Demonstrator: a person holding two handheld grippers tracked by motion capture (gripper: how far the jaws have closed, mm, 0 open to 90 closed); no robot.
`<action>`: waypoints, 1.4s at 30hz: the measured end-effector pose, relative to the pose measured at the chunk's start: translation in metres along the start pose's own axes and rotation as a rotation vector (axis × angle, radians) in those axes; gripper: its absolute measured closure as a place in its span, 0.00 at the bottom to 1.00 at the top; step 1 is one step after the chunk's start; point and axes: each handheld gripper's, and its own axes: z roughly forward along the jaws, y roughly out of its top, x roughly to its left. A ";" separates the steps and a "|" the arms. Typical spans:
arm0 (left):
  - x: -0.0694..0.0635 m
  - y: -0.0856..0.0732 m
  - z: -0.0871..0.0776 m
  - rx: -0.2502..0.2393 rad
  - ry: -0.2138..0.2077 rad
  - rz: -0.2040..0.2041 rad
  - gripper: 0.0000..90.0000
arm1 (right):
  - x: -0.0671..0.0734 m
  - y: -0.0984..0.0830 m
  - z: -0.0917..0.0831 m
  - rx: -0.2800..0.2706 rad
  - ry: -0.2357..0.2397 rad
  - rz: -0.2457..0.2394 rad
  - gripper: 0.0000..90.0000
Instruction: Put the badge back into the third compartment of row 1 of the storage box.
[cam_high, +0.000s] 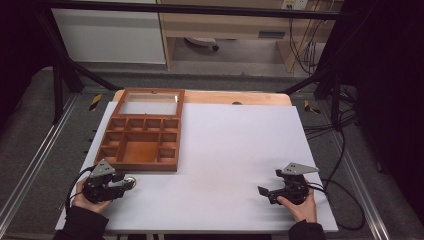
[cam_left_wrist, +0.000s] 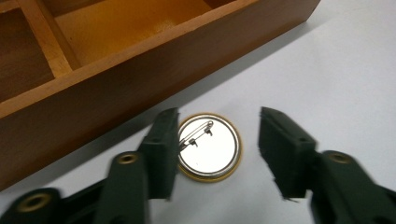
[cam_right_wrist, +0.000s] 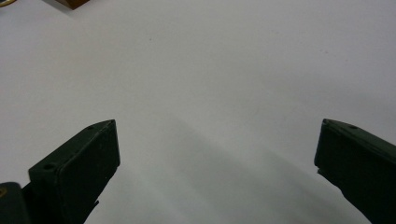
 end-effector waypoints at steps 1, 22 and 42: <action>0.000 0.000 0.000 0.000 0.000 0.000 0.43 | 0.000 0.000 0.000 -0.001 0.000 0.000 0.01; 0.004 0.000 0.015 0.069 0.013 0.010 0.33 | 0.000 0.000 0.000 0.002 0.002 -0.004 0.01; -0.001 0.002 0.015 0.082 0.030 0.040 0.49 | 0.000 0.000 0.000 0.006 0.003 -0.001 0.01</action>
